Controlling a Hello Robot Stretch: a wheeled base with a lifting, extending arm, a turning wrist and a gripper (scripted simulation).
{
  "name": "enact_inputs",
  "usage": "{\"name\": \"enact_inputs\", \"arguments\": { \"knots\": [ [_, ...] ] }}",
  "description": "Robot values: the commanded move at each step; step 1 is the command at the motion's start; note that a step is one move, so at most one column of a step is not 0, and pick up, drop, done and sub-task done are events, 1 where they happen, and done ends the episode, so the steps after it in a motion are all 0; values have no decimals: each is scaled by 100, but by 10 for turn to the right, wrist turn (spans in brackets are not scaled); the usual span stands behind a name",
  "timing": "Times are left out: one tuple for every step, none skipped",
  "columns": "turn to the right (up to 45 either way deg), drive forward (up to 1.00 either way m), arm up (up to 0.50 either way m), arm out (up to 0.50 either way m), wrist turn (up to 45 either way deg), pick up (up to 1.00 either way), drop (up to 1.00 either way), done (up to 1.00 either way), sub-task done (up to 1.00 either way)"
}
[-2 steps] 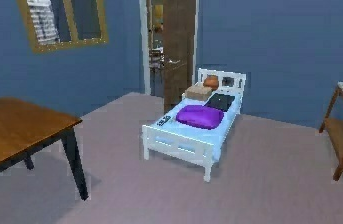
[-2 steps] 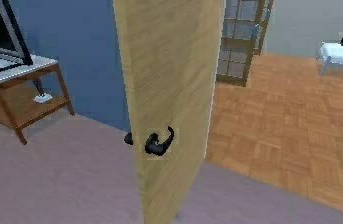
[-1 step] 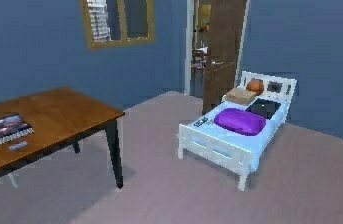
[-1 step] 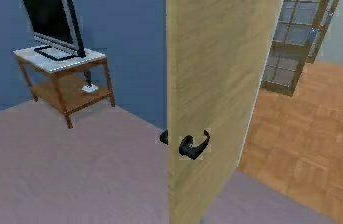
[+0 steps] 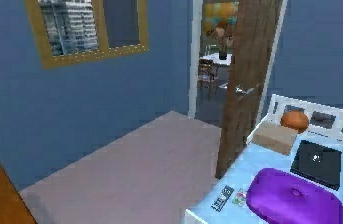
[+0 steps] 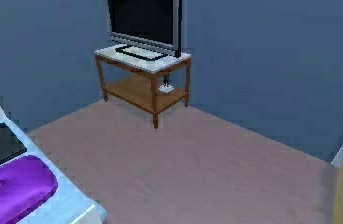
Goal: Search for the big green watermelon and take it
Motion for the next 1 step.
{"name": "enact_inputs", "arguments": {
  "knots": [
    [-150, 0, 0, 0, 0, 0, 0, 0, 0]
  ]
}}
